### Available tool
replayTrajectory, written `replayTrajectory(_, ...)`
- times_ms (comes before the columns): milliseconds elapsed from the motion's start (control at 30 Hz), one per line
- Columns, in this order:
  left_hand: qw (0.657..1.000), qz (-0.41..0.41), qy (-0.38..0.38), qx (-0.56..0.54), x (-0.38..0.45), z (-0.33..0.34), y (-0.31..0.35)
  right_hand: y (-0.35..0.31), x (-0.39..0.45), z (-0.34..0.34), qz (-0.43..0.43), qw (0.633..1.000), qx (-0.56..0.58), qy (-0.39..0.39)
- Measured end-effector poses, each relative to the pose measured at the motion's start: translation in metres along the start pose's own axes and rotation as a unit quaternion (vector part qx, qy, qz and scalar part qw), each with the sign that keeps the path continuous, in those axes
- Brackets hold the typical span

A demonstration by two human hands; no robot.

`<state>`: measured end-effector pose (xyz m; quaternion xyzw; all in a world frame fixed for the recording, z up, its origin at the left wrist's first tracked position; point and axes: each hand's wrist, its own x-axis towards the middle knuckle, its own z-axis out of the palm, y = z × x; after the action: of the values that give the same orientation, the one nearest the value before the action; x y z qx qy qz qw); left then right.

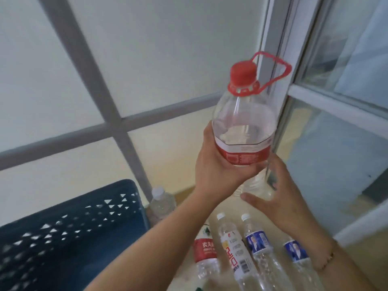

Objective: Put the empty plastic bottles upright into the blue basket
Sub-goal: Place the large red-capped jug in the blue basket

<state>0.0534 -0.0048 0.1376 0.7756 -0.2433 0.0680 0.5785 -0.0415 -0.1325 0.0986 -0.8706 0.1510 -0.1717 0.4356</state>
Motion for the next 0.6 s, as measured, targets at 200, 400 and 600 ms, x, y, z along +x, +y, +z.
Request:
replayTrajectory(200, 0.997, 0.048, 0.063, 0.01, -0.035, -0.152, 0.039, -0.132, -0.036, 0.074, -0.095, 0.994, 0.041, 0.031)
replayTrajectory(400, 0.984, 0.003, 0.11, 0.137, -0.088, -0.306, -0.001, -0.209, -0.067, 0.211, -0.138, 0.983, 0.096, -0.075)
replayTrajectory(600, 0.974, -0.11, 0.062, 0.187, -0.132, -0.415, -0.078, -0.223, -0.092, 0.346, -0.096, 0.961, 0.105, -0.238)
